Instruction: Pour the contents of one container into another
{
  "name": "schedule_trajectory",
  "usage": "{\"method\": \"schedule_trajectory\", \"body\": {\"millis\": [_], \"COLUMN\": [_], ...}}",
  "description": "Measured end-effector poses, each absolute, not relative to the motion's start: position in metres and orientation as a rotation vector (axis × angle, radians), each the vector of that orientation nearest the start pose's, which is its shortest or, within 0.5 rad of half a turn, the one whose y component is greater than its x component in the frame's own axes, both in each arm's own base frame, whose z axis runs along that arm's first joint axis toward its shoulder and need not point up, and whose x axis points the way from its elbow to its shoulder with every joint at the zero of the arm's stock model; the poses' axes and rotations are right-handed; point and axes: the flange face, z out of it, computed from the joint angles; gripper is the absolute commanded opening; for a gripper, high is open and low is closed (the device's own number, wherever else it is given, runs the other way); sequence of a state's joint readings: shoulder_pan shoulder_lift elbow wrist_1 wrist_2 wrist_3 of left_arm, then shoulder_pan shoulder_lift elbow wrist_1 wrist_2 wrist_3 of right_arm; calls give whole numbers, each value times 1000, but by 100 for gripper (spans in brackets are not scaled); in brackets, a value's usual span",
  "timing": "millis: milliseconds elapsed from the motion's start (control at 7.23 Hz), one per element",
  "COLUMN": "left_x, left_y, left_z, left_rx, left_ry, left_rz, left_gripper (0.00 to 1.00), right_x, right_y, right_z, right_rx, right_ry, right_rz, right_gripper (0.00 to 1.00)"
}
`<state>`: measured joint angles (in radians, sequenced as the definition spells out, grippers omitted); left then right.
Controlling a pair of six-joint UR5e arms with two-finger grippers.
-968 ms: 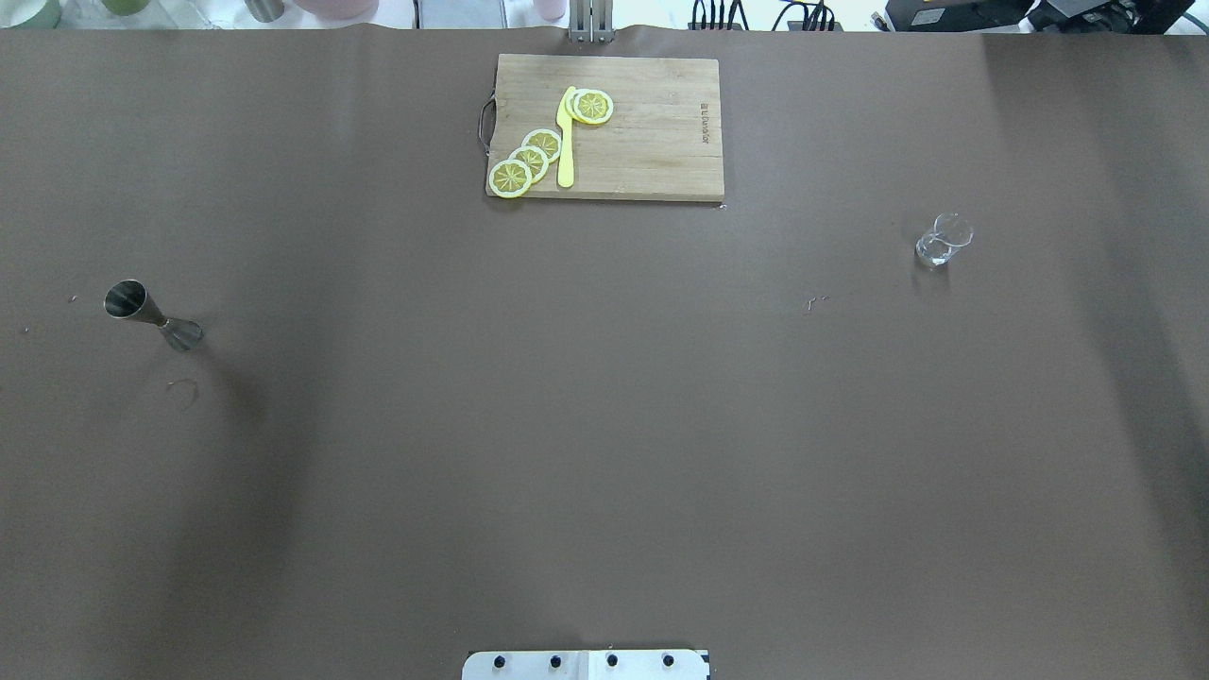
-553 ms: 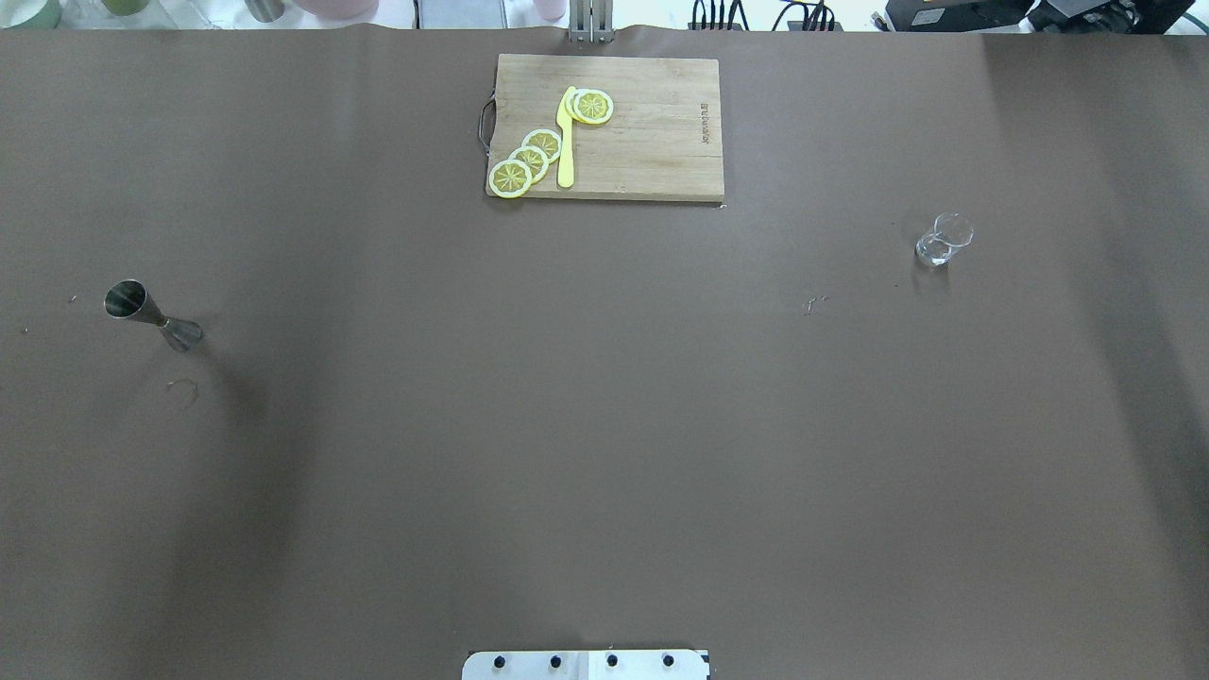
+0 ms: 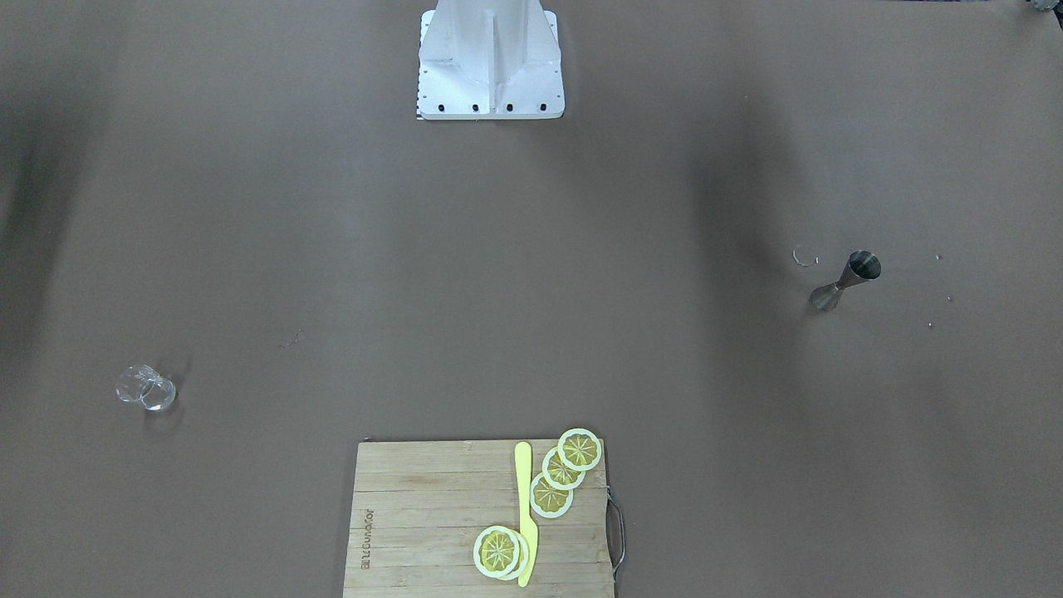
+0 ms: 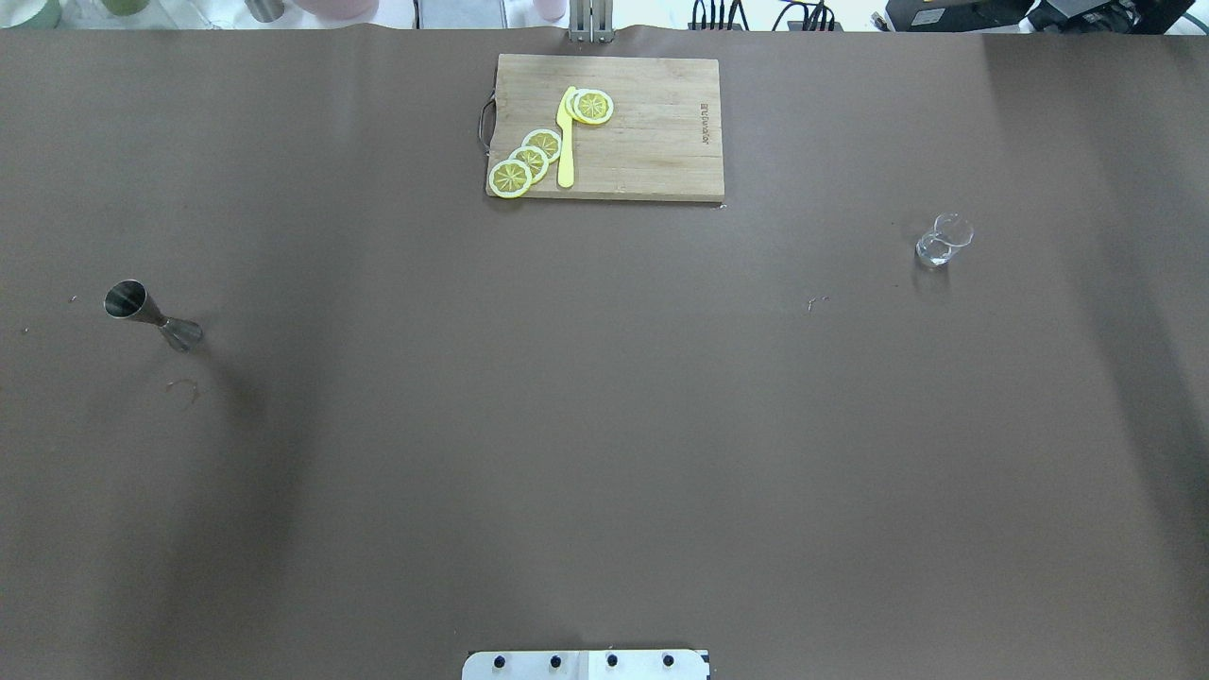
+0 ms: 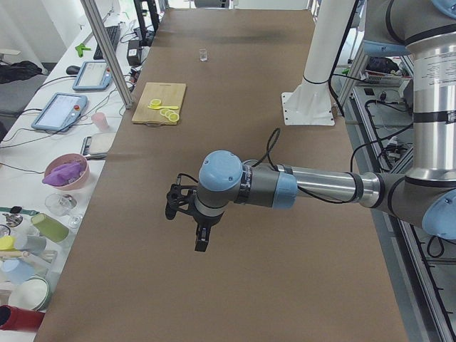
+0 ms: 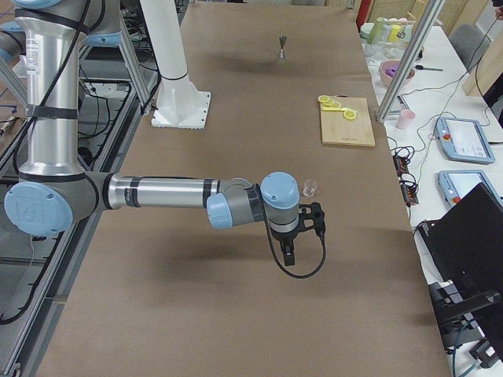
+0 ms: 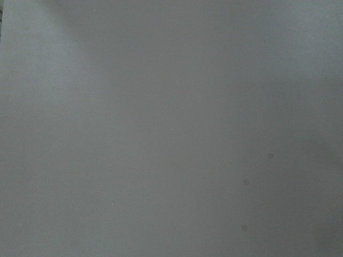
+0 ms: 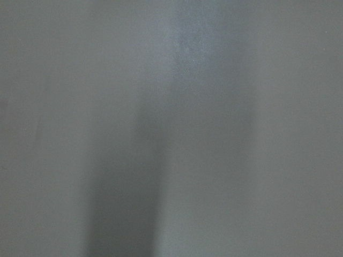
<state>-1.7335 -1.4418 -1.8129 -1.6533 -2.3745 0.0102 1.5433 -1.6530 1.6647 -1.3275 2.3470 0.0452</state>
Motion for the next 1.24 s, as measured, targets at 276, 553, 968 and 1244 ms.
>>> {"method": "schedule_trajectory", "body": {"millis": [276,553,968,1244], "left_x": [-134,-134,-133,-128], "left_y": [-436,-440,-446,-444], "left_z": [575,553,511,490], "left_rx": [342,436,564,634], "left_ry": [778,781,787,802], "left_rz": [-74,-88,-83,-100], "left_gripper": [98,98,97,97], "right_x": [50,50,30,3], "right_y": [-471,-473,-486,-505], "right_z": [630,634,616,607], "right_rx": [254,324,457,522], "right_ry": [-777,-771,-789,-783], "right_rz": [-126,-193,-403,-591], "right_gripper": [100,100,100,100]}}
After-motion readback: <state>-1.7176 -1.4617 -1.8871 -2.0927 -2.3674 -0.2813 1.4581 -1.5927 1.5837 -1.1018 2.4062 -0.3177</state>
